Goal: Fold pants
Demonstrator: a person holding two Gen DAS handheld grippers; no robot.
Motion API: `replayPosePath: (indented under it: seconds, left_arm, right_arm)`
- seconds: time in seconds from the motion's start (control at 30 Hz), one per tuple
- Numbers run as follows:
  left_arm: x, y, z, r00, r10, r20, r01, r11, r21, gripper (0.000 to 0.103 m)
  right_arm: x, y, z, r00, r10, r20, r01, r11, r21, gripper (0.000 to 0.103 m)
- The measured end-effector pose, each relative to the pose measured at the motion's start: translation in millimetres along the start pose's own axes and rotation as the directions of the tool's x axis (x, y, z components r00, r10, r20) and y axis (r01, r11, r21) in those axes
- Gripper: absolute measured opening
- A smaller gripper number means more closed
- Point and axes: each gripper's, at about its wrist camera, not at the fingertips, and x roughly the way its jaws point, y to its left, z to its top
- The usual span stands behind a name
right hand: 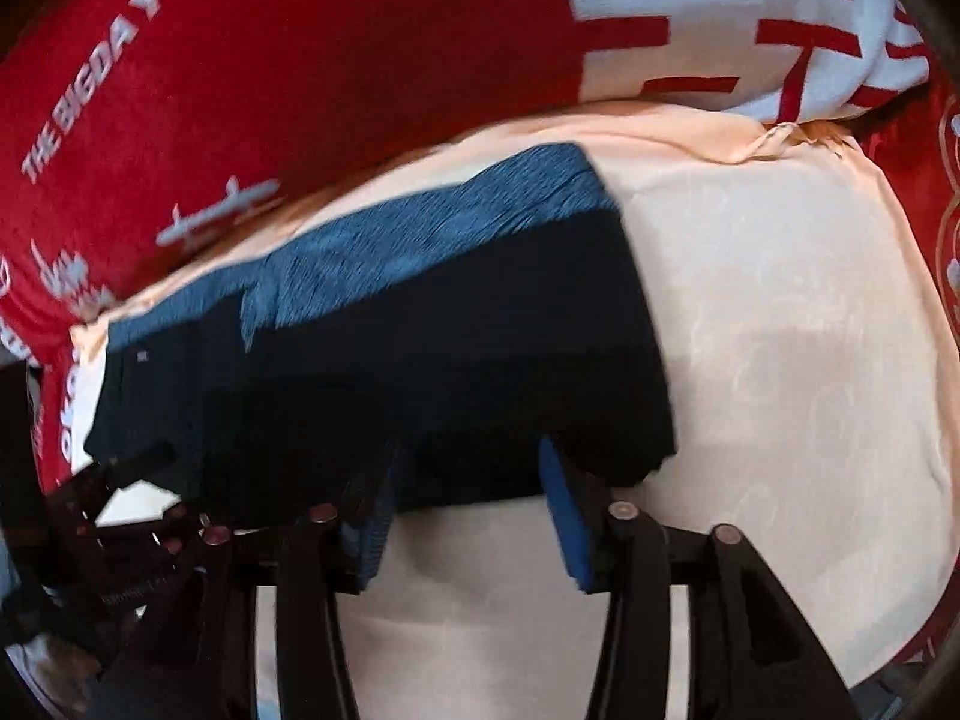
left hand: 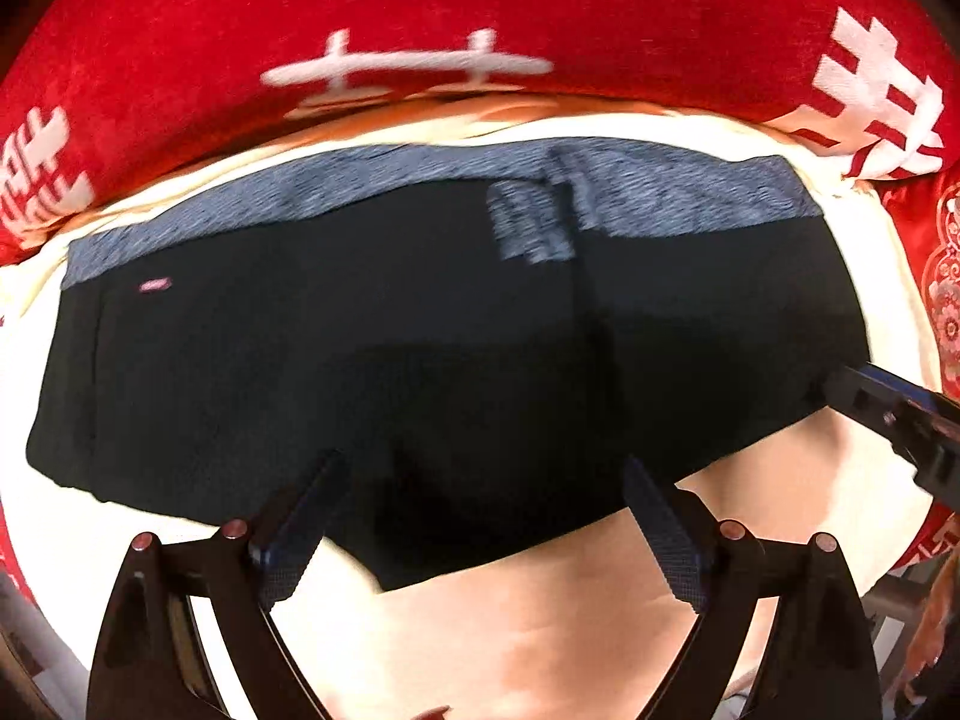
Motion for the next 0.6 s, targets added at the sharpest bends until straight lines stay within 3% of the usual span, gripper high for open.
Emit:
replayPosePath:
  seconds: [0.03,0.3,0.6]
  left_arm:
    - [-1.2,9.4,-4.6,1.0,0.012,-0.006,-0.012,1.0,-0.003,0.094]
    - [-17.1,97.2,-37.4,1.0,0.002,-0.023,-0.005,0.99,-0.139,0.094]
    - [-28.7,187.6,-63.1,1.0,-0.007,0.001,0.007,0.952,-0.305,0.094]
  right_arm:
    - [0.3,7.8,-4.1,1.0,-0.011,-0.009,0.011,1.0,-0.014,0.062]
    - [9.5,59.8,-24.4,0.996,-0.027,-0.079,0.02,0.996,-0.092,0.062]
    - [33.4,138.2,-43.0,0.985,-0.008,-0.174,-0.028,0.979,-0.203,0.065]
